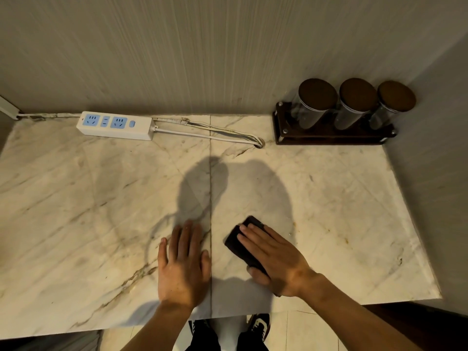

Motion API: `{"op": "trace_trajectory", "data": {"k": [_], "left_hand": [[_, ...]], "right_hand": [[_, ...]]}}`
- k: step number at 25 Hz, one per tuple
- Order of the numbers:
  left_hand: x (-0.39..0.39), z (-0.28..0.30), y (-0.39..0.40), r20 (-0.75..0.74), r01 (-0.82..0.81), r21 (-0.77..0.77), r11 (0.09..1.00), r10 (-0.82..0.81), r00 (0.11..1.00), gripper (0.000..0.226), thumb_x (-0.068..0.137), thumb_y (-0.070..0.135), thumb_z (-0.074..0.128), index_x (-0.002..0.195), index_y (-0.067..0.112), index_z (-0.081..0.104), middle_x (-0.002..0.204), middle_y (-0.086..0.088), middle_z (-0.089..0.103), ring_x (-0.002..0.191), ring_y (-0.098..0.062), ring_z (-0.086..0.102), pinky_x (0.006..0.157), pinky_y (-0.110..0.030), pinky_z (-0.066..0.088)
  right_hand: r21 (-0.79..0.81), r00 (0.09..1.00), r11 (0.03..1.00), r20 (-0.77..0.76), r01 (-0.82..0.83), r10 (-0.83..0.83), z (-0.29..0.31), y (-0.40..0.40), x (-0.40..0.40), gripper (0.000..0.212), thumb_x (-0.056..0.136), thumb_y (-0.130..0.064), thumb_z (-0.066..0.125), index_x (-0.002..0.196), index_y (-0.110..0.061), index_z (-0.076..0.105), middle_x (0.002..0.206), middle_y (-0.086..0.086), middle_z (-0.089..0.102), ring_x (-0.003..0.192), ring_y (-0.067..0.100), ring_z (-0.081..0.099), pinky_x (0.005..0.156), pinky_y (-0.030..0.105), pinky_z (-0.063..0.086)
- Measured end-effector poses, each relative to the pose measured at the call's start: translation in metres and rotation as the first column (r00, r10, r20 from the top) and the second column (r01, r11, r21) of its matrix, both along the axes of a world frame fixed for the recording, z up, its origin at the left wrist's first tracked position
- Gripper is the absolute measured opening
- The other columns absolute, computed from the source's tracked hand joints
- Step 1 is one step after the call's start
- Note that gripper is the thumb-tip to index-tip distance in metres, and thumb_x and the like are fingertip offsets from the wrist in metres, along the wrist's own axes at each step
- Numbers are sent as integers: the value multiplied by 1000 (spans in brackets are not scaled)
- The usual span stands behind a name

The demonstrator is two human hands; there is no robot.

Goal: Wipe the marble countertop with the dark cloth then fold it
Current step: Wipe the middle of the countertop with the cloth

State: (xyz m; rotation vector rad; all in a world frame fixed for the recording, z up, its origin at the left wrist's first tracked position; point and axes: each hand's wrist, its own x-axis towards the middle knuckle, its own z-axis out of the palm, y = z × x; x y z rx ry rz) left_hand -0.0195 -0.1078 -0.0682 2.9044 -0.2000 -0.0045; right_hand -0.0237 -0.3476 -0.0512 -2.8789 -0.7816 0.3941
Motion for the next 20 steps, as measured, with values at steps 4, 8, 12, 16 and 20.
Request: {"op": "trace_trajectory", "data": {"k": [4, 8, 12, 16, 20], "left_hand": [[0, -2, 0, 3, -4, -12, 1000, 4, 1000, 55, 89, 35, 40, 140, 15, 47, 149, -8, 43, 143, -26, 27, 118, -49, 16], [0, -3, 0, 8, -12, -30, 999, 12, 1000, 55, 89, 35, 41, 140, 16, 46, 150, -7, 42, 144, -23, 25, 118, -47, 15], [1, -2, -1, -3, -18, -29, 999, 18, 1000, 56, 88, 35, 42, 140, 17, 46, 150, -7, 43, 143, -24, 28, 118, -47, 16], [1, -1, 0, -15, -15, -24, 1000, 15, 1000, 56, 87, 36, 43, 140, 19, 45, 149, -6, 43, 142, -25, 29, 116, -48, 18], [1, 0, 1, -22, -8, -23, 1000, 7, 1000, 56, 87, 36, 43, 141, 21, 42, 150, -4, 42, 142, -25, 28, 116, -46, 17]], "right_hand": [[33, 1000, 999, -14, 7, -6, 1, -4, 22, 70, 94, -45, 37, 153, -18, 11, 161, -1, 4, 148, 14, -1, 118, 35, 2], [83, 1000, 996, 16, 11, -12, 3, -7, 47, 67, 95, -44, 39, 153, -16, 18, 161, 2, 10, 148, 14, 4, 120, 34, 6], [86, 998, 995, 46, 42, -46, 3, -9, 70, 67, 95, -44, 39, 152, -13, 21, 161, 3, 15, 148, 16, 8, 120, 37, 12], [71, 990, 990, 60, 120, -124, 3, -10, 95, 69, 96, -47, 38, 153, -15, 17, 161, 2, 13, 148, 16, 7, 120, 38, 13], [89, 975, 974, 66, 207, -214, 2, -12, 116, 69, 96, -45, 40, 153, -15, 15, 162, 2, 11, 148, 15, 5, 120, 32, 4]]}}
